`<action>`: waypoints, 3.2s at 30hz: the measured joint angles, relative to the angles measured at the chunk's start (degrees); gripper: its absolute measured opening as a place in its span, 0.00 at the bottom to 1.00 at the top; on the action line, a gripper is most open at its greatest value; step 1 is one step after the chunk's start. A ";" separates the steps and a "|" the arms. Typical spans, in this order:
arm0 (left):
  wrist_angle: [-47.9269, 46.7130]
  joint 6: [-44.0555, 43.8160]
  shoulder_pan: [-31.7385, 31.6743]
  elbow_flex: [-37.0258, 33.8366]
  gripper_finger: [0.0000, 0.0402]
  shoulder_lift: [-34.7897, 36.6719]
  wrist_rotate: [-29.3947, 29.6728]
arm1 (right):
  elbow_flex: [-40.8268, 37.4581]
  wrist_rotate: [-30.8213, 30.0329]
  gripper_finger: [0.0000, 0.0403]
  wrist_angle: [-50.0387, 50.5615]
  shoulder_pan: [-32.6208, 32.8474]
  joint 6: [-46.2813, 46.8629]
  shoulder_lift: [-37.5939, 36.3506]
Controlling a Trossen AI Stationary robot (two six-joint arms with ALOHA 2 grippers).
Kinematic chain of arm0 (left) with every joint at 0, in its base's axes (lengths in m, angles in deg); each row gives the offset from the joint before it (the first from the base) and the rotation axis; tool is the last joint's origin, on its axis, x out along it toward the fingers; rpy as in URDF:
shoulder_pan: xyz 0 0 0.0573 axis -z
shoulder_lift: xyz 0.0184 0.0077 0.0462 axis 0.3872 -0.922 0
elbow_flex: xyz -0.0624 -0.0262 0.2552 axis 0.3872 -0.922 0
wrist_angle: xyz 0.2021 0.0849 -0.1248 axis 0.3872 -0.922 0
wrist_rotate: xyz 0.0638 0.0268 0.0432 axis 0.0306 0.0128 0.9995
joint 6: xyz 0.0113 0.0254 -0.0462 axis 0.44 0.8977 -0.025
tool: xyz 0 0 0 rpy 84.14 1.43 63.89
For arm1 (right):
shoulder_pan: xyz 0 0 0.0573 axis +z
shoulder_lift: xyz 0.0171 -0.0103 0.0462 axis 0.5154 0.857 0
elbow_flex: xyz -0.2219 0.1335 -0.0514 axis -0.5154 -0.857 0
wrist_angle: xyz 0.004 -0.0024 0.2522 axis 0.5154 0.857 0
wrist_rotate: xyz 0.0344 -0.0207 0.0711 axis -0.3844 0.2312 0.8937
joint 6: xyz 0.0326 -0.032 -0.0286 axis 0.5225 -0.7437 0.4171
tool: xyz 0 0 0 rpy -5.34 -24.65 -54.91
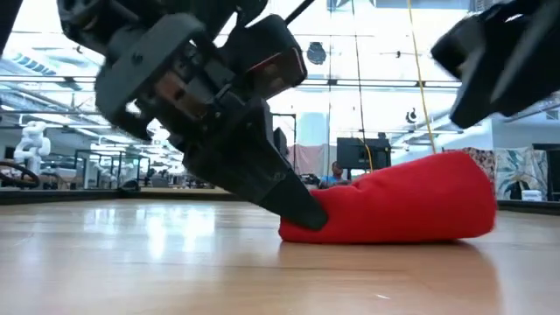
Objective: Roll napkin
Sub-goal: Roll the red napkin
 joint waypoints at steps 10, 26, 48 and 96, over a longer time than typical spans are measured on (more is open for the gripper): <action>0.14 -13.44 -4.65 0.45 0.12 -0.07 -16.57 | 0.04 -26.94 0.48 -12.61 9.61 -5.57 13.08; -0.34 -17.10 -6.38 0.43 0.12 -0.04 -20.12 | 0.11 -36.95 0.52 -19.04 9.67 -11.67 18.61; -0.29 -16.72 -6.25 0.39 0.12 -0.04 -19.66 | 0.15 -26.18 0.48 -13.40 5.00 5.32 19.03; 11.23 30.55 11.35 -0.07 0.45 -0.57 30.30 | 0.13 -22.98 0.14 -12.35 6.07 24.97 19.11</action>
